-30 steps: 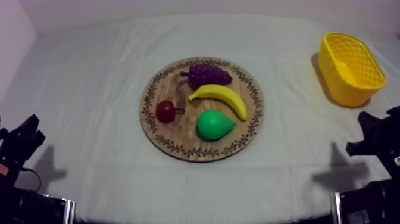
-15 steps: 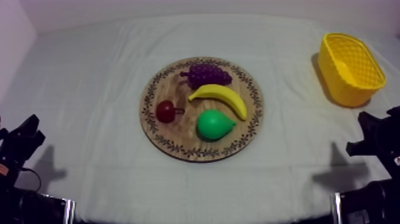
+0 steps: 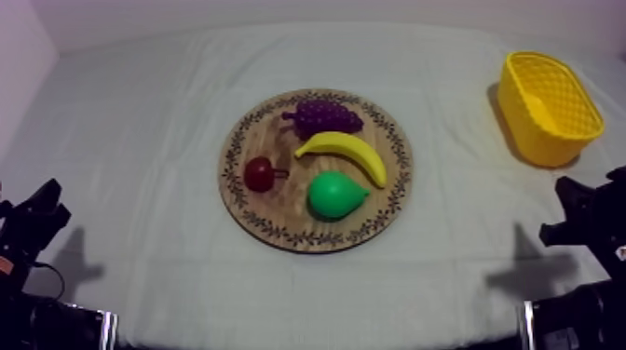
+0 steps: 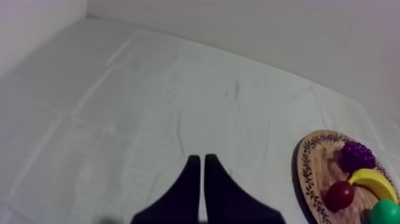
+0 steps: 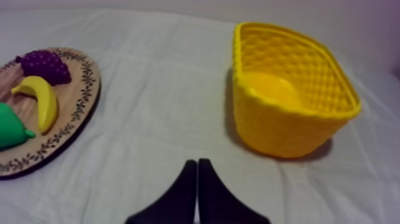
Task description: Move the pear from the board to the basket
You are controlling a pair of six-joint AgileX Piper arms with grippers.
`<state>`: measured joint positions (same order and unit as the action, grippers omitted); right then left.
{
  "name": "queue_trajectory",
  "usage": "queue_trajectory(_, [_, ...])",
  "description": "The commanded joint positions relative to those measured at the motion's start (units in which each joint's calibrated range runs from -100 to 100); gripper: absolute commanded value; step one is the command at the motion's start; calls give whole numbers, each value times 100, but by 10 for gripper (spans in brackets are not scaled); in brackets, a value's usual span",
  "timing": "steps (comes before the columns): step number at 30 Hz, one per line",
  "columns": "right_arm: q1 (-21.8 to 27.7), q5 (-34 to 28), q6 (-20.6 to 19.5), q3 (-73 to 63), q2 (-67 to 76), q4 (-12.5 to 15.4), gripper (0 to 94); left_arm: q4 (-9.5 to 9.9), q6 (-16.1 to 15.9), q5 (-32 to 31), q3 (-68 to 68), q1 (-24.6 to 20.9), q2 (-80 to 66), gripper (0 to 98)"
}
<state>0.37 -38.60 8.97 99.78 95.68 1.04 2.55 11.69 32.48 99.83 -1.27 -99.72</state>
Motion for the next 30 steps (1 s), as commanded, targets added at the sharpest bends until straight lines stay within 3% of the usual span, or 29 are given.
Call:
queue_trajectory(1, [-84,102,-383,-1,-23,-61,8,1,1,1,-5,0,-2,1])
queue_trajectory(7, [-236,349,-1340,-542,-850,-610,6,1,0,1,-5,0,-2,1])
queue_trajectory(12, [-324,197,-1655,-1982,-1949,-714,5,1,0,1,-5,0,-2,1])
queue_trajectory(16, [-361,-377,-1494,-3499,-2889,-392,14,1,0,1,-5,0,-2,1])
queue_trajectory(23, [-525,-1926,-1093,-6013,-4465,241,70,1,0,1,-5,0,-2,1])
queue_trajectory(30, [-1023,-3004,-774,-7350,-5683,597,104,1,0,1,-5,0,-2,1])
